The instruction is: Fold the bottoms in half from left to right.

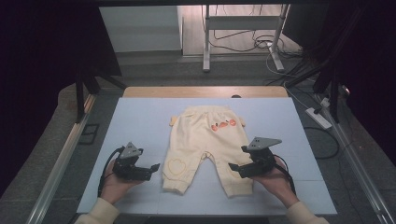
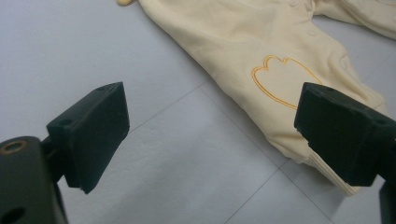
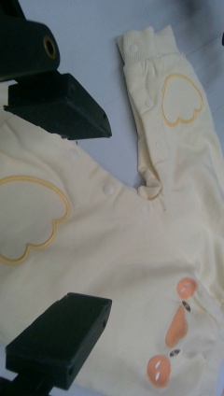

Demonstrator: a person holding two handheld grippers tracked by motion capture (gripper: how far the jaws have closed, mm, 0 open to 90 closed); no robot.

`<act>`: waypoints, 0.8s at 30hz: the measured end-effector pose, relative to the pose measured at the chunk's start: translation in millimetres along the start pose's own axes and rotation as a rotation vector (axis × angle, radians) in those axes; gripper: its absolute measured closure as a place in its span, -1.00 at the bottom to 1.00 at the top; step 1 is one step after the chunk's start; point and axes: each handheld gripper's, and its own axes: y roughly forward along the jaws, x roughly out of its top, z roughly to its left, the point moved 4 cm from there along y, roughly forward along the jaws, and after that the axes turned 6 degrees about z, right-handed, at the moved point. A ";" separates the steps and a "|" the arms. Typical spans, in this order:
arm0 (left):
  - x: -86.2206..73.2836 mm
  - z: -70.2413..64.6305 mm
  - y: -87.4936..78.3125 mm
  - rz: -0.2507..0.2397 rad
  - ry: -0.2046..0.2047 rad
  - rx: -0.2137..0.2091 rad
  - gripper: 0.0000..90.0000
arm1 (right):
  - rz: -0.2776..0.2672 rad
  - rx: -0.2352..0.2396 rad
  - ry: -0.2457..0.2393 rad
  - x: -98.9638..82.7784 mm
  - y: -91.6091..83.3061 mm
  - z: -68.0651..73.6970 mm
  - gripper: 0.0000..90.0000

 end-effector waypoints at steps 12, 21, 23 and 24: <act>1.0 -0.7 0.3 -0.001 0.001 -0.002 -0.77 | 0.008 0.037 -0.034 12.5 16.0 17.4 -0.66; 1.0 -0.1 -0.2 -0.003 0.001 -0.003 -0.77 | 0.018 0.061 -0.053 18.9 25.5 25.2 -0.66; 1.1 -0.2 0.0 -0.004 0.001 -0.003 -0.76 | 0.018 0.066 -0.056 20.3 27.7 27.2 -0.66; 1.2 -0.3 0.0 -0.003 0.001 -0.002 -0.76 | 0.022 0.066 -0.058 21.0 28.3 28.2 -0.66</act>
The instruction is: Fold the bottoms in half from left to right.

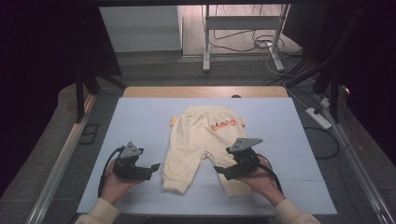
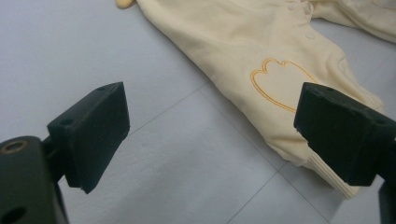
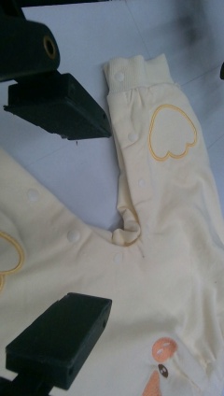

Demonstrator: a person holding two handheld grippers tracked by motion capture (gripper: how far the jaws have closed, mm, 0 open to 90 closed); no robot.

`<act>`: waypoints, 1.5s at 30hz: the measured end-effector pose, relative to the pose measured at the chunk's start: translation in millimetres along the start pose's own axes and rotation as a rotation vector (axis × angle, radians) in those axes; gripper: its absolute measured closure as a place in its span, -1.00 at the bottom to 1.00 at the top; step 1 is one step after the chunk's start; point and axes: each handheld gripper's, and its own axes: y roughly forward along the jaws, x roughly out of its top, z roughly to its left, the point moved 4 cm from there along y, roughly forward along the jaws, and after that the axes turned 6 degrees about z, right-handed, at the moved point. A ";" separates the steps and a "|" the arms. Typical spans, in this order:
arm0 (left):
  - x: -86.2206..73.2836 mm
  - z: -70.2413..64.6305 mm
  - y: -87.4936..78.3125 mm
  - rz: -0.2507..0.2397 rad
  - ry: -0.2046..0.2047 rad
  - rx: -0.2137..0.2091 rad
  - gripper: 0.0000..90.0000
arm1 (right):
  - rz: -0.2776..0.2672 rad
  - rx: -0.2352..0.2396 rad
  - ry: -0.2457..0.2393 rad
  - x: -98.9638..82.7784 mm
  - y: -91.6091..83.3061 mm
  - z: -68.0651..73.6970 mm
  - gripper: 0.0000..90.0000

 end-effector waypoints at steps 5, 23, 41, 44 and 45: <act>0.3 -0.3 0.4 0.000 0.000 -0.001 -0.77 | -0.003 0.008 -0.007 4.2 4.3 3.7 -0.66; 0.2 0.5 -0.2 -0.002 0.002 0.001 -0.76 | 0.012 0.055 -0.042 19.0 23.3 21.8 -0.66; 0.3 0.8 0.0 -0.003 0.003 0.000 -0.76 | 0.027 0.098 -0.074 30.6 44.7 39.3 -0.65; 0.3 0.7 -0.1 -0.003 0.003 0.000 -0.76 | 0.036 0.110 -0.080 32.2 49.0 43.4 -0.64; 0.3 0.7 -0.2 -0.004 0.002 0.000 -0.76 | 0.037 0.116 -0.082 32.8 50.7 45.1 -0.64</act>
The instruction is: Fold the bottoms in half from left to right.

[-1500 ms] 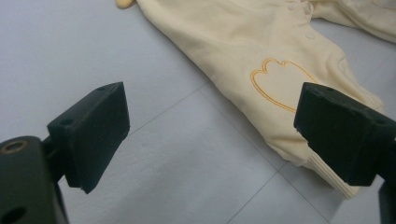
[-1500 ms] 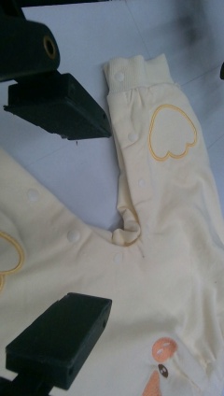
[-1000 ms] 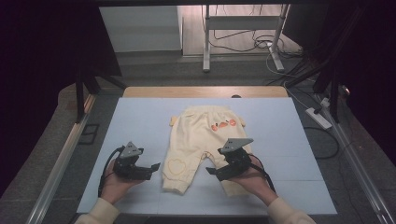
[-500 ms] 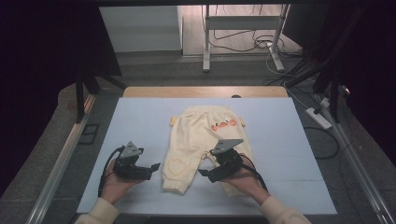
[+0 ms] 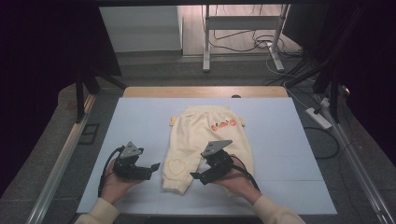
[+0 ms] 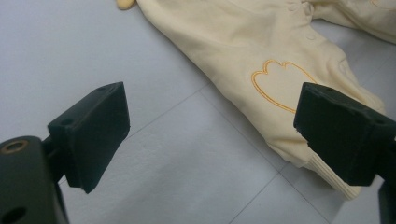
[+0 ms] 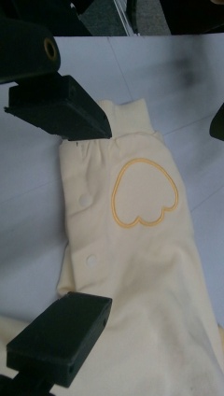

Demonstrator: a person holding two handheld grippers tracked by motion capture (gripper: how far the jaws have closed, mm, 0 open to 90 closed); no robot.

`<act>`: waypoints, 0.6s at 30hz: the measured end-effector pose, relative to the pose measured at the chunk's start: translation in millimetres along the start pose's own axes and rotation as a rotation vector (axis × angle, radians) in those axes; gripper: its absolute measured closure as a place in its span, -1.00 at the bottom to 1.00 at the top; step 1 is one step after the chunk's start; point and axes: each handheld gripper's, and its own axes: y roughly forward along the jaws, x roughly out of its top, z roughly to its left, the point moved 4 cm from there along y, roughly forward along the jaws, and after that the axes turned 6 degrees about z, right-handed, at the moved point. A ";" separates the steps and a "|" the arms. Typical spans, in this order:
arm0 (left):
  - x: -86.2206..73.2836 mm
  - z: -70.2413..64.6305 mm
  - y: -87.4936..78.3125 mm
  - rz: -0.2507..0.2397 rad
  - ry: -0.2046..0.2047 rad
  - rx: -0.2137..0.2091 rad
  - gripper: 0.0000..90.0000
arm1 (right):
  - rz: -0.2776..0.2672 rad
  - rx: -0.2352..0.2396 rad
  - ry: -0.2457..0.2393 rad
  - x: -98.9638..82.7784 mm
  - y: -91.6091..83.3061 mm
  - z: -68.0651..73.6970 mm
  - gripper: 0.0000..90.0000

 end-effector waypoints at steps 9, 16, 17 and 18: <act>0.1 -0.1 0.2 -0.001 -0.001 -0.001 -0.76 | 0.023 0.035 -0.034 6.7 15.0 13.3 -0.63; 0.3 -0.1 0.3 -0.001 -0.004 -0.001 -0.76 | 0.033 0.070 -0.056 10.8 25.7 23.5 -0.63; 0.3 -0.2 0.4 -0.001 -0.003 -0.001 -0.76 | 0.040 0.072 -0.064 11.2 27.2 25.0 -0.63; 0.4 -0.4 0.5 -0.002 -0.003 0.000 -0.76 | 0.043 0.075 -0.068 11.6 29.0 26.6 -0.63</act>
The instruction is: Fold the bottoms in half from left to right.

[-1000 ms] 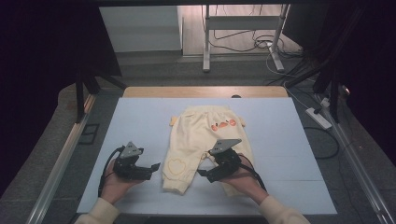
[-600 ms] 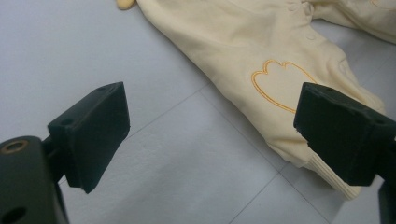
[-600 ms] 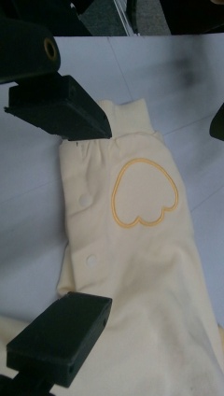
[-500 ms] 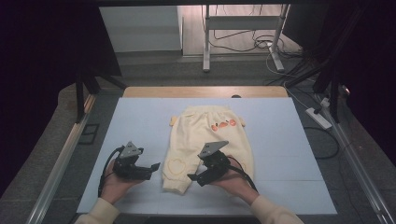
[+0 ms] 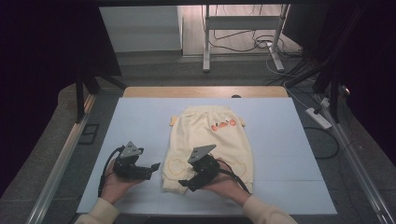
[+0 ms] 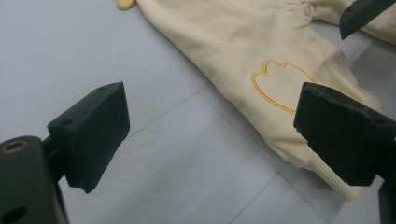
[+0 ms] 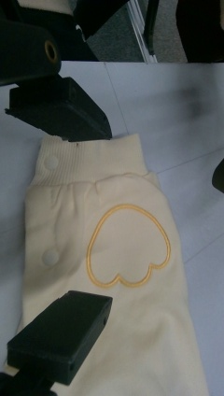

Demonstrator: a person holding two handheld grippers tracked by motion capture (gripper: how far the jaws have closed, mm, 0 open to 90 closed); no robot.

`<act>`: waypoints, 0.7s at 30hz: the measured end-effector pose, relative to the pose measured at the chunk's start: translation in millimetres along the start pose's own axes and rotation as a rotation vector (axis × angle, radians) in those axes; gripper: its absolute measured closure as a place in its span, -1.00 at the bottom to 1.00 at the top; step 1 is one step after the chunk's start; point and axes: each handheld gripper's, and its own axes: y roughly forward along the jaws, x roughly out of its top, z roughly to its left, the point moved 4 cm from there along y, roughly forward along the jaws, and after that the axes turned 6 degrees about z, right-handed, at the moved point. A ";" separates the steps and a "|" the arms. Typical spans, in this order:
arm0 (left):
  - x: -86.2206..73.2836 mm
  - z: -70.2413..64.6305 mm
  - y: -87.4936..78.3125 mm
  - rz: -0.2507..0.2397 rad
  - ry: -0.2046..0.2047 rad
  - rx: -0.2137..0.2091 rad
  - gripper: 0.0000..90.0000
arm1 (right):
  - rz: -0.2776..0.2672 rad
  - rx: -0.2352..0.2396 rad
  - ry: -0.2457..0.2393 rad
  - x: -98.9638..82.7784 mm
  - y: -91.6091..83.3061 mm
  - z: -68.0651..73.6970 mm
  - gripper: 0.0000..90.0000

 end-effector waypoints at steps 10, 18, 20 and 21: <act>0.1 -0.2 -0.1 0.001 0.003 0.000 -0.76 | 0.011 0.021 -0.031 6.8 11.5 10.5 -0.57; -0.2 0.1 0.3 0.008 0.005 0.001 -0.76 | 0.026 0.048 -0.058 10.7 24.1 20.8 -0.55; -0.2 0.0 0.6 0.010 0.005 0.000 -0.76 | 0.034 0.050 -0.067 12.0 26.9 22.7 -0.54; -0.2 0.1 0.6 0.009 0.005 -0.002 -0.76 | 0.039 0.047 -0.071 12.6 28.0 23.7 -0.54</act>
